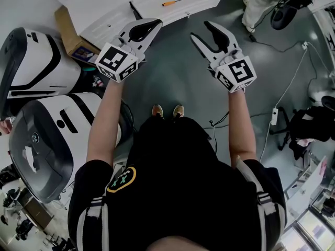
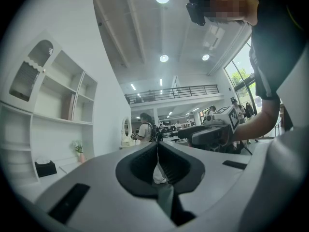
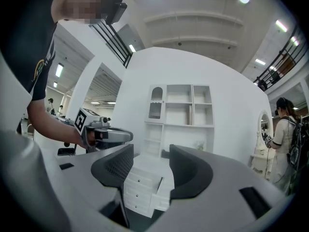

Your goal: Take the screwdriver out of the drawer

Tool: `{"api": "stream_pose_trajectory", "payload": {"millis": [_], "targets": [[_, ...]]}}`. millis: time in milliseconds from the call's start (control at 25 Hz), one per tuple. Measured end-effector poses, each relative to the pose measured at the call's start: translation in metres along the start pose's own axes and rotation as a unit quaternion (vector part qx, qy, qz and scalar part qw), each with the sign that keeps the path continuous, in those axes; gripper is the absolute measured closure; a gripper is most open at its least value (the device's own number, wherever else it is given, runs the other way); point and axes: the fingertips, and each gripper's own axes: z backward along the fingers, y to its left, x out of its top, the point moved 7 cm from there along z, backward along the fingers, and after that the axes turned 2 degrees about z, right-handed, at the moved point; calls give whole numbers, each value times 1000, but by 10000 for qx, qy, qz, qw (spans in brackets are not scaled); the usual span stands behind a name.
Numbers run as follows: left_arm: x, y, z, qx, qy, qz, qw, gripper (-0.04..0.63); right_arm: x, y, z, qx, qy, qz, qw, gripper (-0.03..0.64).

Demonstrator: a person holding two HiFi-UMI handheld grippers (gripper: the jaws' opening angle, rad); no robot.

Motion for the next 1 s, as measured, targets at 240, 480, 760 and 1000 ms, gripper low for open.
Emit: {"api": "stream_pose_trajectory", "payload": {"millis": [240,480,760,1000], "targets": [[1,-1,0,-7,5,-15,10000,574,2,2,1,142,-70,-67,9999,245],[0,-2,1,5,14,-12,10000,574,-2,5,-1,332,-73,-220,9992,101],[-2,-1,1,27,29,17,10000,574,-7,4,-2,300,-10,-238,9993,26],[-4,-1,-3,51,54,19,10000,574,-13,-1,-1,292,46,-188,9994,26]]}}
